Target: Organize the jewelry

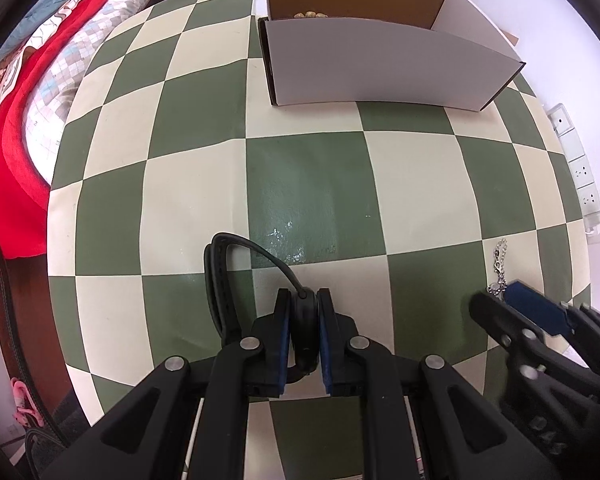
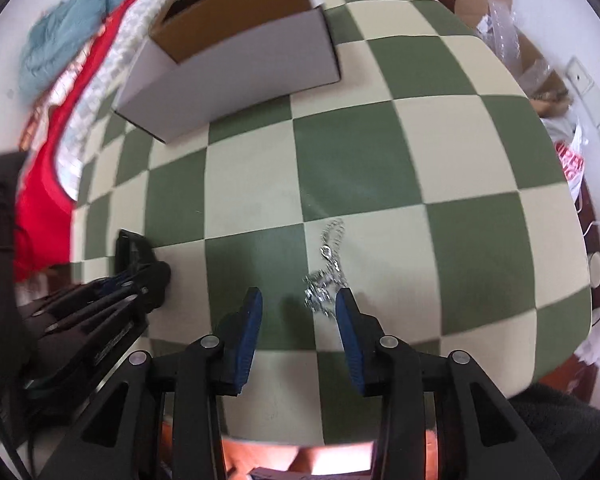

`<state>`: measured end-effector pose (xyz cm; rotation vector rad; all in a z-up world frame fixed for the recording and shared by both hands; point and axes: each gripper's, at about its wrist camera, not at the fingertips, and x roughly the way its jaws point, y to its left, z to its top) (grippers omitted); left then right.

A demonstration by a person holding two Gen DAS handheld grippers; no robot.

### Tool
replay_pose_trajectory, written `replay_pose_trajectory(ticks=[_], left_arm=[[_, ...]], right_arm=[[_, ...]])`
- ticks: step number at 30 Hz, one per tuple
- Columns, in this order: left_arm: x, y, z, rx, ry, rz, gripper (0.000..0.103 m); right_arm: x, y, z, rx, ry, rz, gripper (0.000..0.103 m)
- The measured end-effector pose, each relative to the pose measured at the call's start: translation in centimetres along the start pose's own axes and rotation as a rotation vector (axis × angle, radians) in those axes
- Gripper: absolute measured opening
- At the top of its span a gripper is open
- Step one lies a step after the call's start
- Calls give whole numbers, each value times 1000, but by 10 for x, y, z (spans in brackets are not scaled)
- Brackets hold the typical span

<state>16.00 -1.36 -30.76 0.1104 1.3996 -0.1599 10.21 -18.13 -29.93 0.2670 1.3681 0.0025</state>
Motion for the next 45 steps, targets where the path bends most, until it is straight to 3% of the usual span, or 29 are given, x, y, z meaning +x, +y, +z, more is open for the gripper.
replay_pose_trajectory(ticks=[5, 7, 10, 15, 24, 35, 38, 41, 42, 43, 45], left_arm=[[1, 2, 1, -3, -1, -5, 10], [0, 1, 1, -6, -1, -6, 10], [1, 0, 2, -4, -3, -2, 10], [0, -2, 1, -8, -2, -8, 10], [-7, 13, 3, -61, -16, -30, 10], [-74, 23, 23, -81, -140, -94, 10], [-86, 19, 30, -65, -163, -93, 10], [-77, 14, 35, -48, -150, -78, 10], [-70, 13, 34, -43, -137, -69, 10], [-67, 12, 33, -40, -129, -66, 10], [-54, 11, 30, -32, -105, -52, 10]], right_arm=[[7, 22, 0, -84, -34, -138, 36], [8, 24, -1, -105, -44, -179, 17], [5, 16, -3, -118, -55, -187, 1], [0, 7, -4, -97, -54, -166, 0], [-32, 4, 3, -21, -113, -31, 0], [-101, -12, 27, 93, -216, 145, 0], [-108, -12, 34, 72, -220, 127, 0], [-77, -12, 41, 64, -84, 111, 3], [-66, -12, 39, 52, -58, 85, 14], [-54, -9, 39, 25, -33, 49, 33], [-37, -4, 34, -3, -14, 12, 43]])
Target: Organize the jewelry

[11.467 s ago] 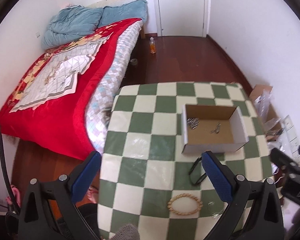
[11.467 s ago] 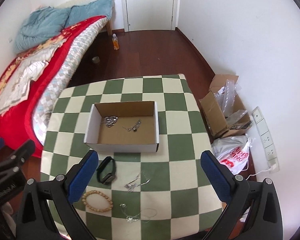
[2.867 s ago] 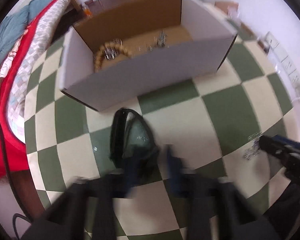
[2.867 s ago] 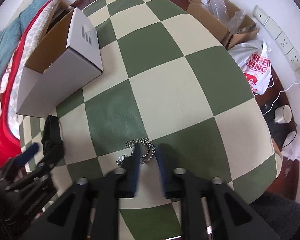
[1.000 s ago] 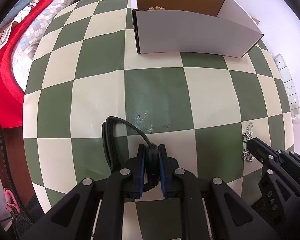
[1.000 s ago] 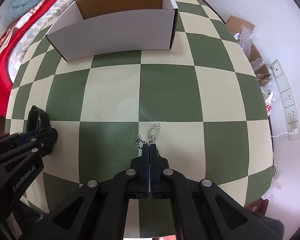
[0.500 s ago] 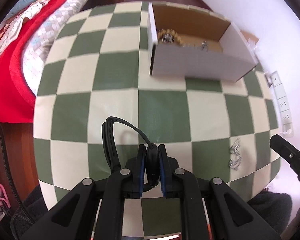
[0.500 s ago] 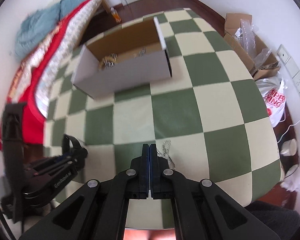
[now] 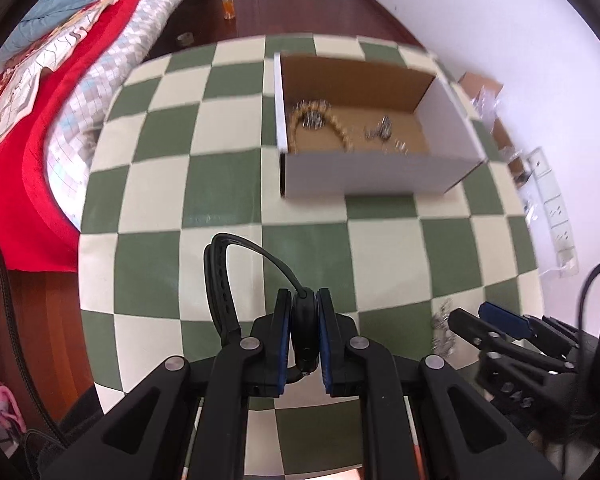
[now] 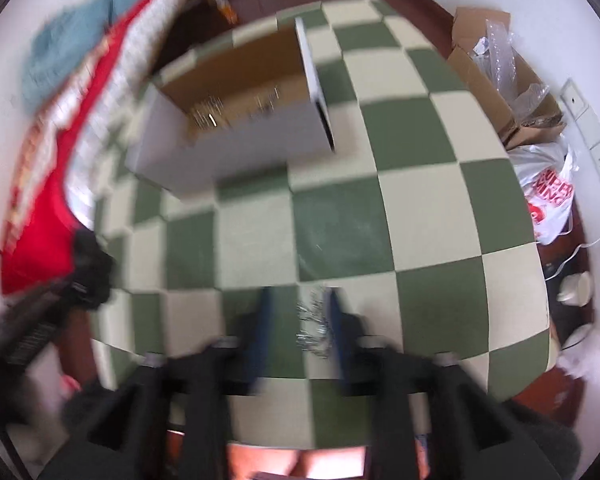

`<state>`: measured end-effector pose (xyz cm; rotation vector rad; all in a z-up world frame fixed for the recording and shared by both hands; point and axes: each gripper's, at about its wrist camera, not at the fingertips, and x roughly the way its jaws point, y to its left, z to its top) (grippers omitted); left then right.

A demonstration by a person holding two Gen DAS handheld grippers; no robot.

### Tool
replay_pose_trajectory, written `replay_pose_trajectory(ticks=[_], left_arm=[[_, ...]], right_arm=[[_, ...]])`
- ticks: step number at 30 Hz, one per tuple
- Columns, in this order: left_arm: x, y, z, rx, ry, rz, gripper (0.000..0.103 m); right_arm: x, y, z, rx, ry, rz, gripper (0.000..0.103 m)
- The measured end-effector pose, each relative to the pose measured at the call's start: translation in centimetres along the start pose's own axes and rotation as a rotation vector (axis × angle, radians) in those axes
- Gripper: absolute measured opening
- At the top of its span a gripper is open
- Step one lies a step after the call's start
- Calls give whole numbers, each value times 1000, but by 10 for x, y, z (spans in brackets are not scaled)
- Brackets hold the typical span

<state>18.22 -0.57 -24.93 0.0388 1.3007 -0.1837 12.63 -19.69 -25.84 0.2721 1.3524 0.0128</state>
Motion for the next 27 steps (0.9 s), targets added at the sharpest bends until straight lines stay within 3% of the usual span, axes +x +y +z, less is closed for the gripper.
replay_pose_trajectory(ticks=[5, 8, 10, 22, 27], left_arm=[[22, 2, -8, 5, 48, 20, 10], [26, 5, -11, -2, 57, 18, 10], [25, 8, -12, -9, 57, 14, 10], [-11, 10, -3, -16, 10, -12, 10], [-47, 7, 19, -18, -40, -74, 10]], right_arm=[[37, 15, -8, -76, 51, -79, 41], [44, 25, -14, -129, 33, -127, 11], [42, 23, -15, -122, 26, -122, 9], [-46, 0, -1, 38, -132, 119, 9], [-91, 3, 19, 52, -188, 206, 9]])
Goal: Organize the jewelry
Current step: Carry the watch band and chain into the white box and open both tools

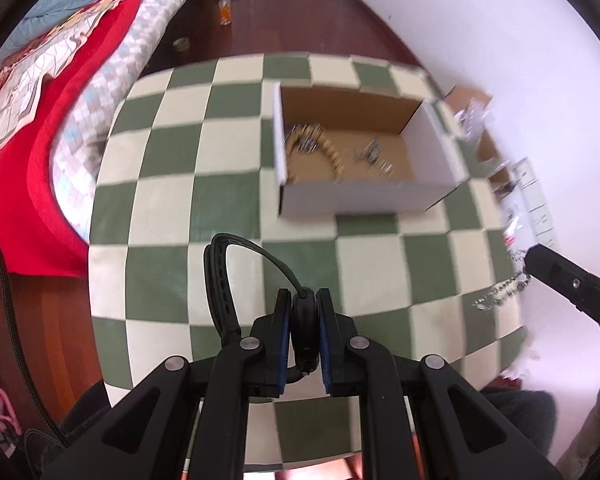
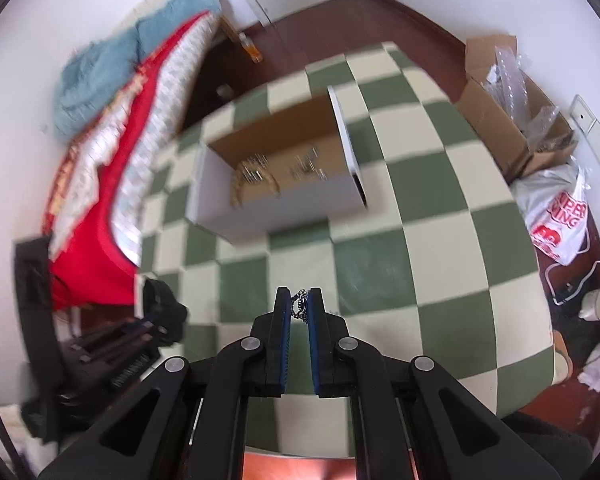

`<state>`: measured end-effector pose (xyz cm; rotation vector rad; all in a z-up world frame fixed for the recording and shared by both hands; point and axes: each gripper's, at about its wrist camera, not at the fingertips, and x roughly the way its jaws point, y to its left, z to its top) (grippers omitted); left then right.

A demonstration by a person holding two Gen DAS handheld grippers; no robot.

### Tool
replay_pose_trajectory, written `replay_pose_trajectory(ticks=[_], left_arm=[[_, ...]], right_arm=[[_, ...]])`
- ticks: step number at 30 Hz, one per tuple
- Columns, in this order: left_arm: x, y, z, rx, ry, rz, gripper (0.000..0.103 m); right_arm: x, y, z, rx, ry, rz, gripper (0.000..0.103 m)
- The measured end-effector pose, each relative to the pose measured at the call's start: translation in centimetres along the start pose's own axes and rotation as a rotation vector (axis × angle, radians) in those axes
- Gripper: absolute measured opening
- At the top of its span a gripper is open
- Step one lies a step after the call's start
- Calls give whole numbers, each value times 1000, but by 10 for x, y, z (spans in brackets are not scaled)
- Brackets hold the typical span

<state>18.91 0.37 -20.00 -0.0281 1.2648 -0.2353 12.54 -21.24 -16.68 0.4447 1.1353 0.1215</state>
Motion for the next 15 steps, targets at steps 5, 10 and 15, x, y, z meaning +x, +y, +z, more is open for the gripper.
replay_pose_trajectory(ticks=[5, 10, 15], left_arm=[[-30, -7, 39, 3, -47, -74, 10], [-39, -13, 83, 7, -51, -130, 10], [-20, -16, 126, -16, 7, -192, 10]], right_arm=[[-32, 21, 36, -28, -57, 54, 9], [-40, 35, 71, -66, -82, 53, 9], [-22, 36, 106, -75, -70, 29, 8]])
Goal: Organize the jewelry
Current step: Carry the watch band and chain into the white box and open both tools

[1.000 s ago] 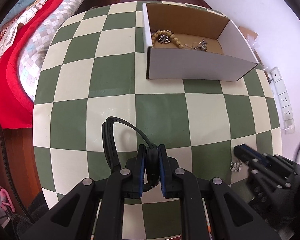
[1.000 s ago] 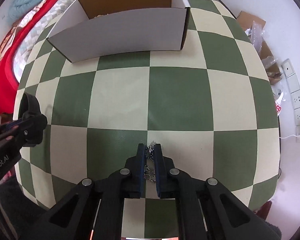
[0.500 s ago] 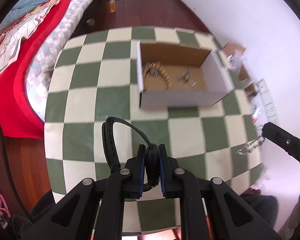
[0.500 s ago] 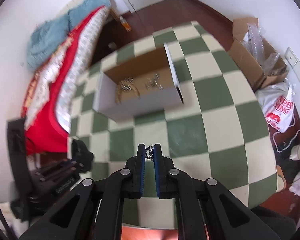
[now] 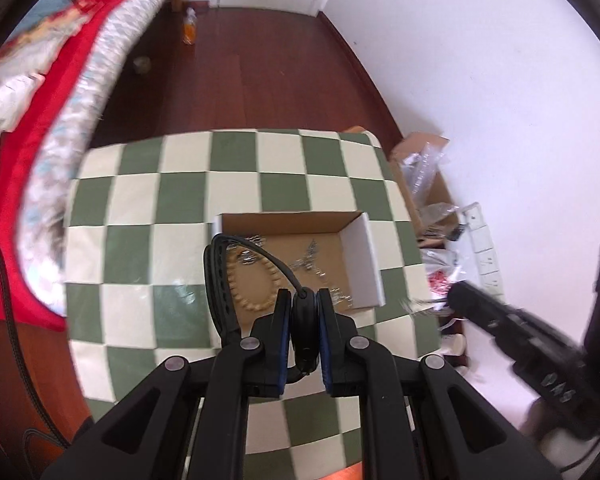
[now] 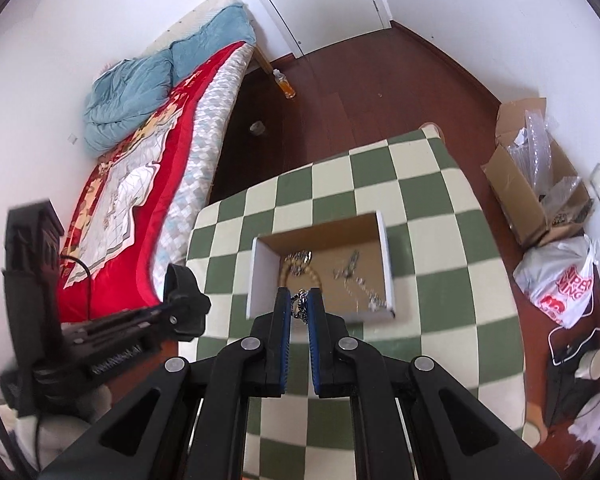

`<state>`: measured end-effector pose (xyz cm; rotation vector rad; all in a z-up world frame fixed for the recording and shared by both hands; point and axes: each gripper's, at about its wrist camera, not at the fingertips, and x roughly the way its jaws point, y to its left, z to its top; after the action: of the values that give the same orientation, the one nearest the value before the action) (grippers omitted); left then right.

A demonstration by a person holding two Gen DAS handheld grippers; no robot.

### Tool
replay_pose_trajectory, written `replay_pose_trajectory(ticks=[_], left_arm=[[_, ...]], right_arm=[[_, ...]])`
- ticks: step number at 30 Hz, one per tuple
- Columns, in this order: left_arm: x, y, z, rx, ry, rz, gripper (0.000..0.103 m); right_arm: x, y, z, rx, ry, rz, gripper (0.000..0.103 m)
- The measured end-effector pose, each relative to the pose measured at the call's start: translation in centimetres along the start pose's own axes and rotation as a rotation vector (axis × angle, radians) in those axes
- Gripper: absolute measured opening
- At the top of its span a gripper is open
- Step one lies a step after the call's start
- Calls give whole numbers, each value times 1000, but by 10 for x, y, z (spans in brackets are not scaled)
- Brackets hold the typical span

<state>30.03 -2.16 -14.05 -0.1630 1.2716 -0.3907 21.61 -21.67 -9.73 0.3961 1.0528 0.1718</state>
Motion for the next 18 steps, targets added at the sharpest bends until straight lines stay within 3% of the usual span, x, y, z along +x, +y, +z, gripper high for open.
replay_pose_trajectory(ticks=[8, 14, 18], left_arm=[[60, 14, 35, -106, 142, -116, 10], [100, 29, 45, -182, 247, -100, 11], [104, 35, 49, -230, 252, -93, 23]], right_arm=[[66, -16, 25, 34, 98, -14, 8], [112, -28, 32, 46, 169, -36, 9], [130, -33, 37, 58, 212, -54, 10]])
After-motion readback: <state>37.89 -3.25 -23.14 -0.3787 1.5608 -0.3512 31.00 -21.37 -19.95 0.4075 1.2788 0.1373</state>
